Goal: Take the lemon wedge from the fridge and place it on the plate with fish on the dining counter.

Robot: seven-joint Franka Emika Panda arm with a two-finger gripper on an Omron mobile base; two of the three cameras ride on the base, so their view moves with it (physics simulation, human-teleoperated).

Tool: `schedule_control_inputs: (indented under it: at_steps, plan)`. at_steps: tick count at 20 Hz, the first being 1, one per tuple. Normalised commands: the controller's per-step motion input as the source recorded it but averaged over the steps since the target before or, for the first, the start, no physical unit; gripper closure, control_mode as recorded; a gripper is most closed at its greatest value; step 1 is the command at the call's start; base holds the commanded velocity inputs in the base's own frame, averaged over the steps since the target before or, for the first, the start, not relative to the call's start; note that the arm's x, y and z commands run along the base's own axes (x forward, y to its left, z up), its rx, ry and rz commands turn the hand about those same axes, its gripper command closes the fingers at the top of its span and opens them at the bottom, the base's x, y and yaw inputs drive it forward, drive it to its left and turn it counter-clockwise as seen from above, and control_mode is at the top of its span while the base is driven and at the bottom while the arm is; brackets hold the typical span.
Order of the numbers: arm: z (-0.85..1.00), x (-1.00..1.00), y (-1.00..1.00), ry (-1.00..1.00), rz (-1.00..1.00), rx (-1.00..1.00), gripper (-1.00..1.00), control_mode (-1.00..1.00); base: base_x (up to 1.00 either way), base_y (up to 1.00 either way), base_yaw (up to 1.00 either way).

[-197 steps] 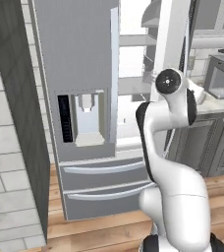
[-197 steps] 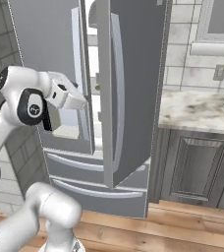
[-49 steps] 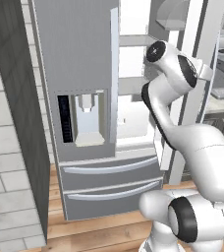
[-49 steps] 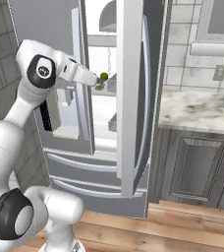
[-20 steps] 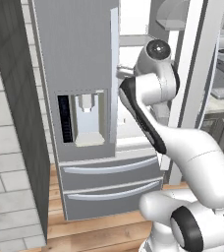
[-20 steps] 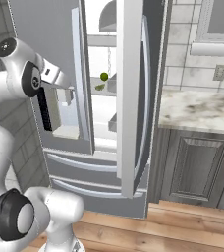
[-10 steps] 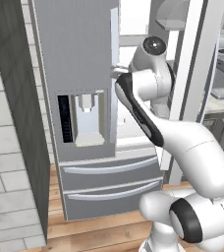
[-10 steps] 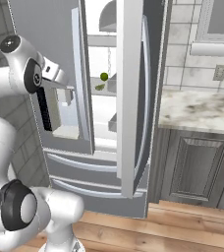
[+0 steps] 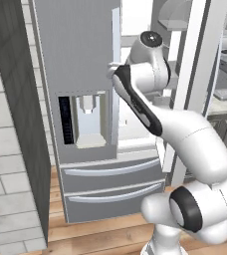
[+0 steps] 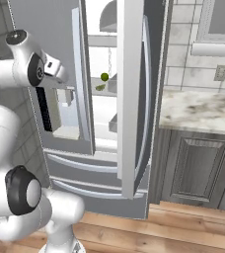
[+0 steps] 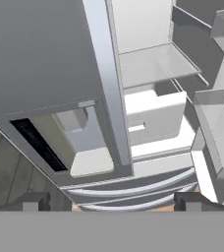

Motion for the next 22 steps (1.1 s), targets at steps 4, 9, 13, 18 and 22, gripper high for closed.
schedule_control_inputs:
  at_steps: [4,9,13,18,22]
  plan:
    - [-0.02,0.21,0.01,0.01,0.09,-0.02,-1.00,-1.00,0.00,0.00,0.00]
    - [-0.26,0.01,-0.13,-0.16,0.01,-0.20,-1.00,-1.00,0.00,0.00,0.00]
    - [-0.08,0.02,-0.10,-0.10,0.00,-0.09,-1.00,-1.00,0.00,0.00,0.00]
    - [0.00,0.24,0.00,0.00,0.00,0.00,-1.00,-1.00,0.00,0.00,0.00]
    - [0.00,0.49,0.00,0.00,0.00,0.04,-1.00,-1.00,0.00,0.00,0.00]
